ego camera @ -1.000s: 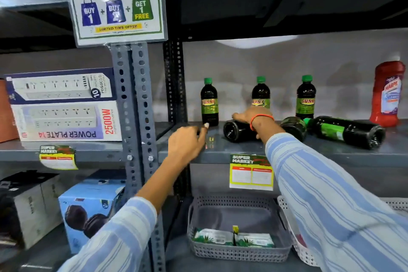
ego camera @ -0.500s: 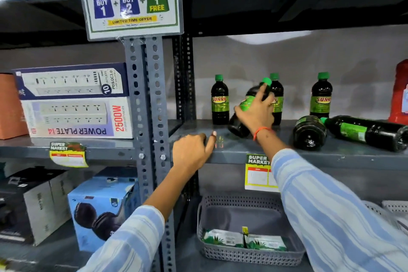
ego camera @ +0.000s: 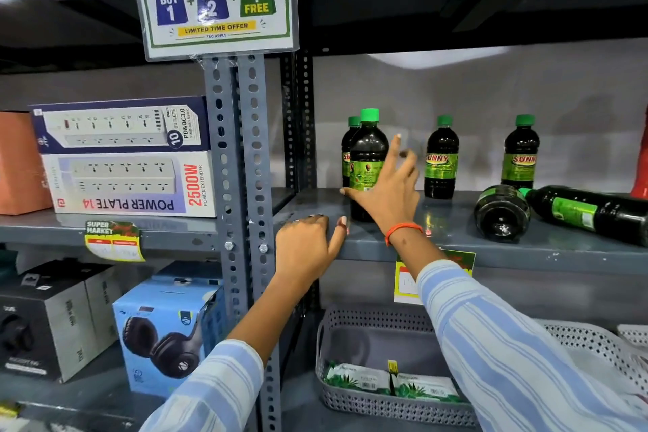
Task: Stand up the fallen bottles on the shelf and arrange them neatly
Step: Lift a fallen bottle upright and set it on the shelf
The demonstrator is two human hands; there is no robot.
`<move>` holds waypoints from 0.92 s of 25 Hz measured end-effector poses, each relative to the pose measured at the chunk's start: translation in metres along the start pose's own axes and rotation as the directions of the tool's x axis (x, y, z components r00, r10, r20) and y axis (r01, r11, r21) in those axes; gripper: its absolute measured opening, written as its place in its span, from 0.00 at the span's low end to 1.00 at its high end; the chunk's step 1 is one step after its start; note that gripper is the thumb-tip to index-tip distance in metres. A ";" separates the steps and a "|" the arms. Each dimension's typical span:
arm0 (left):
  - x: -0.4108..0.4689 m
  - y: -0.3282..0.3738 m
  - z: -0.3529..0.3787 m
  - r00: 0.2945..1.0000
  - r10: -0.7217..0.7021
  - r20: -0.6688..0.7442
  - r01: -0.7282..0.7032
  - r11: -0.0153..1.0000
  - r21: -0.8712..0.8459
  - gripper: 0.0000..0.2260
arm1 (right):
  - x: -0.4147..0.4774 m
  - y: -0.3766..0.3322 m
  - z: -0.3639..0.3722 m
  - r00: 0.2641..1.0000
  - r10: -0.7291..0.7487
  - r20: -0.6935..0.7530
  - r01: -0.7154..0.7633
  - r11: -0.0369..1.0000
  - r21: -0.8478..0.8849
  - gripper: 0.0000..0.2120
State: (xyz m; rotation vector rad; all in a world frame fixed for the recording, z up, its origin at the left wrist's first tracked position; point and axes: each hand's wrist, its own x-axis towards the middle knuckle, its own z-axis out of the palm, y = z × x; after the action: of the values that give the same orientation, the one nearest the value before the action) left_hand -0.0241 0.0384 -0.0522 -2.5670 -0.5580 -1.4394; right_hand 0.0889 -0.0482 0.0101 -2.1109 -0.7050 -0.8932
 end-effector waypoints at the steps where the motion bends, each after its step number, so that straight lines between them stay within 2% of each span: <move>1: -0.002 0.000 0.001 1.000 0.006 -0.030 -0.006 1.000 0.001 0.25 | 0.000 0.001 0.001 0.998 0.050 0.042 -0.051 0.999 0.017 0.62; 4: -0.004 -0.001 0.005 0.998 -0.009 -0.065 0.010 1.000 0.008 0.23 | 0.003 0.006 0.004 0.982 0.063 0.177 -0.081 0.992 0.099 0.62; 7: -0.004 -0.002 0.007 0.997 -0.017 -0.078 0.019 1.000 0.024 0.23 | 0.005 0.008 0.005 0.964 0.003 0.266 -0.079 0.958 0.276 0.59; 10: -0.004 -0.002 0.008 0.996 -0.011 -0.089 0.013 1.000 0.028 0.23 | 0.005 0.006 0.008 0.937 -0.031 0.348 -0.135 0.887 0.442 0.50; 11: -0.004 -0.002 0.008 0.996 -0.011 -0.090 0.014 0.999 0.031 0.23 | 0.005 0.006 0.009 0.933 -0.030 0.359 -0.151 0.872 0.465 0.47; 15: -0.005 -0.002 0.010 0.994 -0.013 -0.108 0.017 0.999 0.044 0.23 | 0.005 0.008 0.010 0.920 -0.037 0.391 -0.159 0.875 0.458 0.48; 20: -0.006 -0.005 0.014 0.993 -0.006 -0.116 0.011 0.999 0.046 0.23 | 0.002 0.005 0.003 0.858 -0.120 0.500 -0.228 0.783 0.579 0.33; 23: -0.006 -0.004 0.013 0.995 -0.001 -0.103 0.005 0.999 0.040 0.23 | -0.001 0.002 -0.006 0.847 -0.136 0.513 -0.250 0.750 0.613 0.19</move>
State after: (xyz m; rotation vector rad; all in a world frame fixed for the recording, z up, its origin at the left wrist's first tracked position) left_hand -0.0179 0.0449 -0.0644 -2.4461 -0.5698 -1.5343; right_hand 0.0874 -0.0548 0.0112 -1.6792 -1.0434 0.0542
